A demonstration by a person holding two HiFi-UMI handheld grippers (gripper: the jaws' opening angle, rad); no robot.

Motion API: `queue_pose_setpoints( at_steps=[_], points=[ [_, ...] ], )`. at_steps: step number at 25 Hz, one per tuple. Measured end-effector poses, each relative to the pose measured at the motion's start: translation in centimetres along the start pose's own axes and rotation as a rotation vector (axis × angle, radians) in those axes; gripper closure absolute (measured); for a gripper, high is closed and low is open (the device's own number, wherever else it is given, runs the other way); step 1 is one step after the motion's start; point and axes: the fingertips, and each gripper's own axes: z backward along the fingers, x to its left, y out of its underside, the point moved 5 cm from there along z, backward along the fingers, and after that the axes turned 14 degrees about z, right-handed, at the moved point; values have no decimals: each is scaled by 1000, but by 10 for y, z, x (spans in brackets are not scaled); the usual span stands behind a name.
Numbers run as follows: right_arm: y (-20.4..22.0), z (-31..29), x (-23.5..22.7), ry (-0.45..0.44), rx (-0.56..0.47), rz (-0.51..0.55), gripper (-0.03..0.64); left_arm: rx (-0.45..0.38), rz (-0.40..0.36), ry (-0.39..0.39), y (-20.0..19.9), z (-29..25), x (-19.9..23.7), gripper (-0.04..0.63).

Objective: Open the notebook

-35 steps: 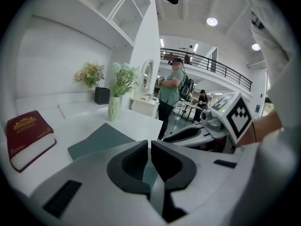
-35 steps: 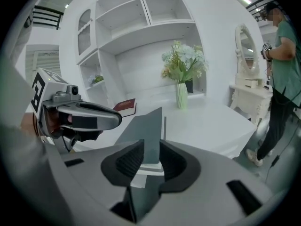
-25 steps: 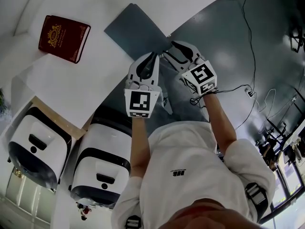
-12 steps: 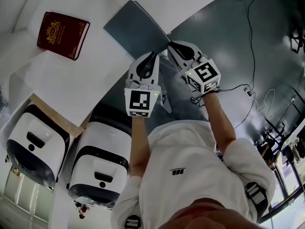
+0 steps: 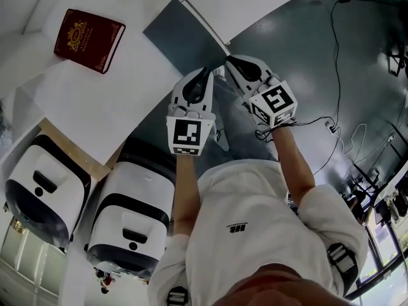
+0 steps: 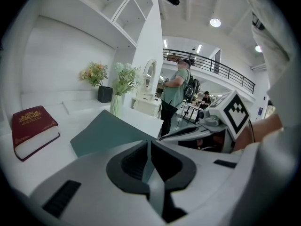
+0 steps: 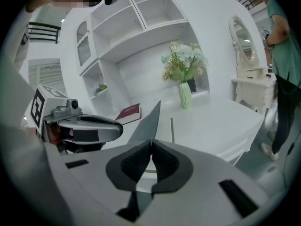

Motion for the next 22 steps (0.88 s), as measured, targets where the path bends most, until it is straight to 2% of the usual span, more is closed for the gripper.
queue_pose_setpoints(
  at_steps=[17,22],
  points=[
    [-37,13,32,-12,-31,136,614,-69,-6,-39,-9,41,0,595],
    [-47,15,44,-17,-33,144,614,-86,1,-55,-7,55,3,595]
  ],
)
